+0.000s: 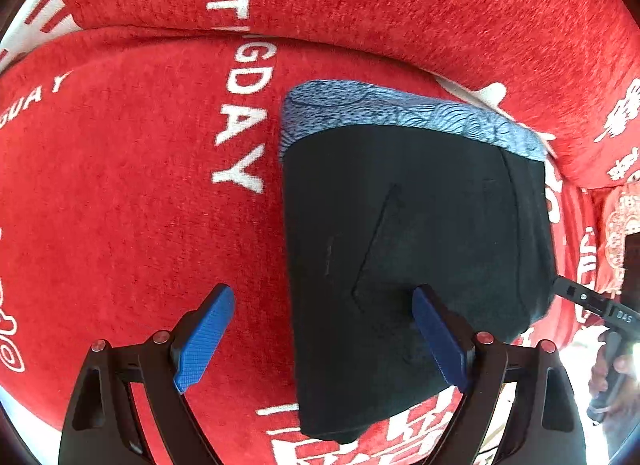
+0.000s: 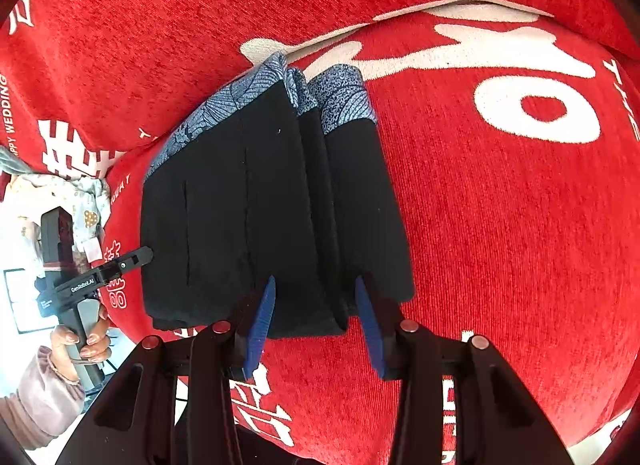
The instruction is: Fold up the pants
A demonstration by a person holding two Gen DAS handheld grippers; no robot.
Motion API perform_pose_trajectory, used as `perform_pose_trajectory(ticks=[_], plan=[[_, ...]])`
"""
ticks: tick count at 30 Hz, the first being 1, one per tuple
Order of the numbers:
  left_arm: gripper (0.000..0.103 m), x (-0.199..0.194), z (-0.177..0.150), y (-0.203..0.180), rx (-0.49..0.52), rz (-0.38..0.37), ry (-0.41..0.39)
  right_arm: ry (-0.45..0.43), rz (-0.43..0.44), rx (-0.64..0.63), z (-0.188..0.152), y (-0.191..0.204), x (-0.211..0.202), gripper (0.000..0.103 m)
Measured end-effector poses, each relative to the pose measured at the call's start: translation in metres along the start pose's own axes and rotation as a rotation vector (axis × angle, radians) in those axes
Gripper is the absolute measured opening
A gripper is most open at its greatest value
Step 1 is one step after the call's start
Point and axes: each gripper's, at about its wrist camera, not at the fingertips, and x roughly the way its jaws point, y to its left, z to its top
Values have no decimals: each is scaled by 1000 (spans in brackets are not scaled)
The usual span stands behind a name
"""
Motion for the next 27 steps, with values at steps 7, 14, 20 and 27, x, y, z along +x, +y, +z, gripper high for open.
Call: perform_pose_trajectory(ticks=[7, 14, 20, 27], plan=[[92, 12, 13, -13, 23, -58, 15, -34, -11, 3, 11, -11, -9, 67], [92, 28, 25, 1, -17, -210, 88, 19, 98, 26, 25, -37, 6, 78], [92, 40, 30, -14, 29, -222, 100, 91, 172, -15, 40, -45, 23, 79], [95, 50, 36, -19, 25, -231, 83, 178, 267, -87, 60, -38, 44, 81]])
